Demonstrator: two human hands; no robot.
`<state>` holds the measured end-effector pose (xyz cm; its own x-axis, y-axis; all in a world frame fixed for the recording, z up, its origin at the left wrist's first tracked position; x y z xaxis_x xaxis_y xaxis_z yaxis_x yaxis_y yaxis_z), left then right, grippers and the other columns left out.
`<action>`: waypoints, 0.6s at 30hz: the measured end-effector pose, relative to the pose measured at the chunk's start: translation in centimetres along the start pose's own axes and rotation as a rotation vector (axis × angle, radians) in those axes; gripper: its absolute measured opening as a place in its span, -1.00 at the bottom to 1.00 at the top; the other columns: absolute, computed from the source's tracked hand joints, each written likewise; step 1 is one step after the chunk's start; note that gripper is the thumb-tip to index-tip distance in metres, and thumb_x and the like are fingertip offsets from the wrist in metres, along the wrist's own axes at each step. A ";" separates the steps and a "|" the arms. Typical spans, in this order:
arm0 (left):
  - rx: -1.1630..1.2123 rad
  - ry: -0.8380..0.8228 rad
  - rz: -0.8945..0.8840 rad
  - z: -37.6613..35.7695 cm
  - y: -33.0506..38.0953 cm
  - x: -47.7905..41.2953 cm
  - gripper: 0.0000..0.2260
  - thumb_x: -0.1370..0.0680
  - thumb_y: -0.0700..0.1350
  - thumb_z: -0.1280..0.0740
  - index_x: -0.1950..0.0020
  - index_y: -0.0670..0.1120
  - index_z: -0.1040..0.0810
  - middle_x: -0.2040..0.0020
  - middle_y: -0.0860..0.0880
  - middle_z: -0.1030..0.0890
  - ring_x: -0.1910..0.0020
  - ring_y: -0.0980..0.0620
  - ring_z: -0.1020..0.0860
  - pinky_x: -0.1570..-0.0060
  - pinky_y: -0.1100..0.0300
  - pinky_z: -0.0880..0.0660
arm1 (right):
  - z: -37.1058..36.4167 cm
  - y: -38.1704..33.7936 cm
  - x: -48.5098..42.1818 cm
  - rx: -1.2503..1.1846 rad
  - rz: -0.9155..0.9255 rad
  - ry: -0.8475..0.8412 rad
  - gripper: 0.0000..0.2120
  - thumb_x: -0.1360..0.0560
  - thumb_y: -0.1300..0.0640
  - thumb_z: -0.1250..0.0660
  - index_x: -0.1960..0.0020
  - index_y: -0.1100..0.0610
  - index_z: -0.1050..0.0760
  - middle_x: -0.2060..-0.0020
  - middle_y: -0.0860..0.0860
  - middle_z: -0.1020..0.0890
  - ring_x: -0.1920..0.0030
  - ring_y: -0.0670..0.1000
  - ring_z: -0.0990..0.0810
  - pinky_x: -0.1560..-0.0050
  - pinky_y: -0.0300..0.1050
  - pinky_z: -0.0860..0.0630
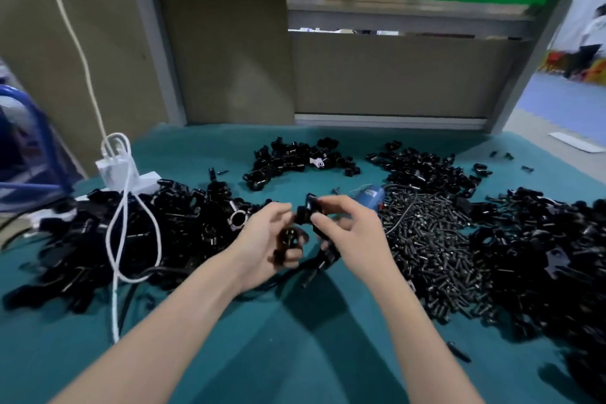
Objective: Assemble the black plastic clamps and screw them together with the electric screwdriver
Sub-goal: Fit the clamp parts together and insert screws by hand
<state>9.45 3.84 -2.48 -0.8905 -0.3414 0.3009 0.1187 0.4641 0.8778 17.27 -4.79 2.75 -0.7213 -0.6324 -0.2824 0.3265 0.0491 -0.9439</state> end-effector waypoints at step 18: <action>-0.426 0.476 -0.771 2.3 1.9 7.0 -0.61 -0.53 -0.36 -0.30 0.00 0.18 -0.62 0.08 0.15 -0.68 0.12 0.09 -0.67 0.06 0.14 -0.60 | -1.1 1.3 5.6 -0.364 -0.067 0.043 -0.82 -0.49 0.39 -0.34 0.11 0.12 -0.57 0.38 0.01 -0.58 0.42 0.08 -0.59 0.36 -0.12 -0.56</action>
<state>2.41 4.22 0.39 -0.5329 -0.7607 -0.3706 -0.1867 -0.3215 0.9283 13.02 -7.41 -0.26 -0.7614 -0.6109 -0.2172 0.0447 0.2847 -0.9576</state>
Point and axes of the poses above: each hand's wrist, its own x-axis away from the middle knuckle, its own z-axis out of the back of the hand, y = z × x, the point moved 10 cm from there along -x, towards the middle knuckle
